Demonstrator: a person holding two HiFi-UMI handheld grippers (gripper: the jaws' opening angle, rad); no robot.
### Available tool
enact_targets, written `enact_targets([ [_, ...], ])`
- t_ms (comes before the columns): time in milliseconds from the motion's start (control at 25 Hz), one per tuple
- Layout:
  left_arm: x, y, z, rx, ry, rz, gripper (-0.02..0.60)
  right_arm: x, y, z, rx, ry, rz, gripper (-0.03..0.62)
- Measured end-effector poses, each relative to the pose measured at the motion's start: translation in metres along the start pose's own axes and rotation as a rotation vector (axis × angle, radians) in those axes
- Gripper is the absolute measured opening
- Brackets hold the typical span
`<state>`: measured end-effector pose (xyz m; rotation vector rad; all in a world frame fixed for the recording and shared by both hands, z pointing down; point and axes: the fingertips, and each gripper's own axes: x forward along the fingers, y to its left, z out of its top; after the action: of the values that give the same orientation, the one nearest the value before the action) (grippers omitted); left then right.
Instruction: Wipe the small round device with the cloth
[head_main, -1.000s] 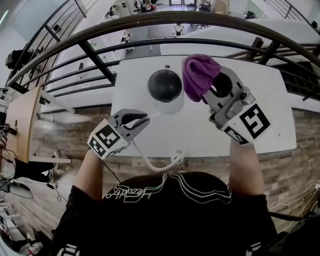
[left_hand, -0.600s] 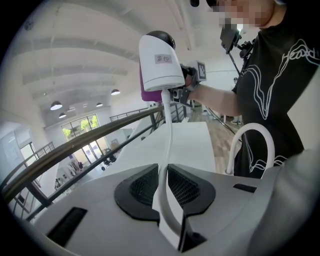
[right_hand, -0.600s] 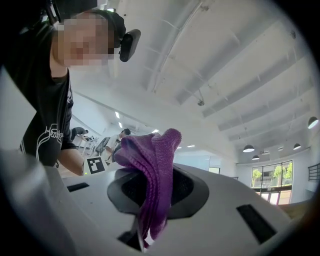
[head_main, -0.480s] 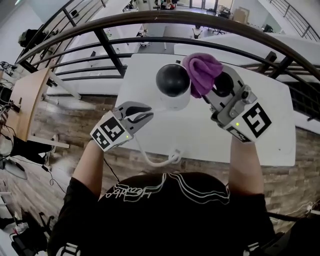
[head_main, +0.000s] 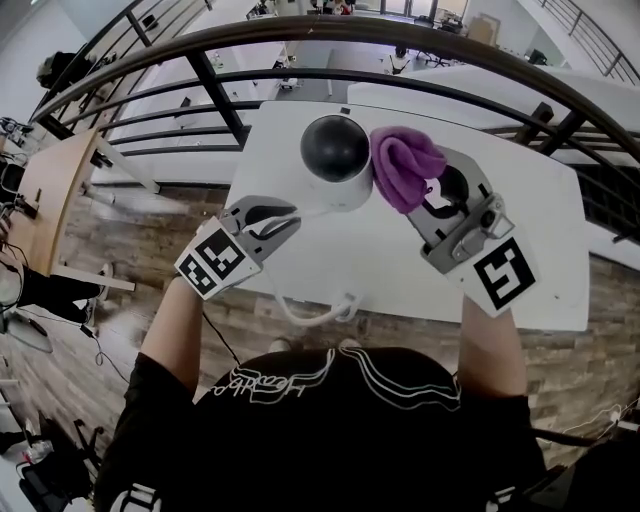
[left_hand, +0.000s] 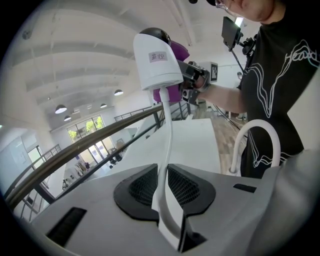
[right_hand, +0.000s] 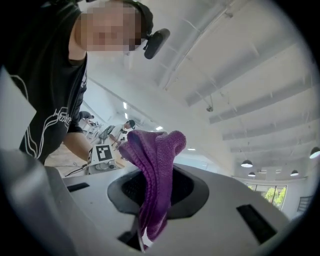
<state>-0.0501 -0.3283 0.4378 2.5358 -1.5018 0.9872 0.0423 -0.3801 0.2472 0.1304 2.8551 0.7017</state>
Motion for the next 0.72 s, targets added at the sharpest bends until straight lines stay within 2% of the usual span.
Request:
enact_targets([
  [440, 0.001, 0.001, -0.004, -0.005, 0.001, 0.018, 0.060, -0.010, 0.039, -0.006, -0.252, 0.077, -0.025, 0.058],
  [720, 0.003, 0.000, -0.005, 0.010, 0.007, 0.029, 0.060, -0.012, 0.066, -0.023, -0.295, 0.110, 0.022, 0.058],
])
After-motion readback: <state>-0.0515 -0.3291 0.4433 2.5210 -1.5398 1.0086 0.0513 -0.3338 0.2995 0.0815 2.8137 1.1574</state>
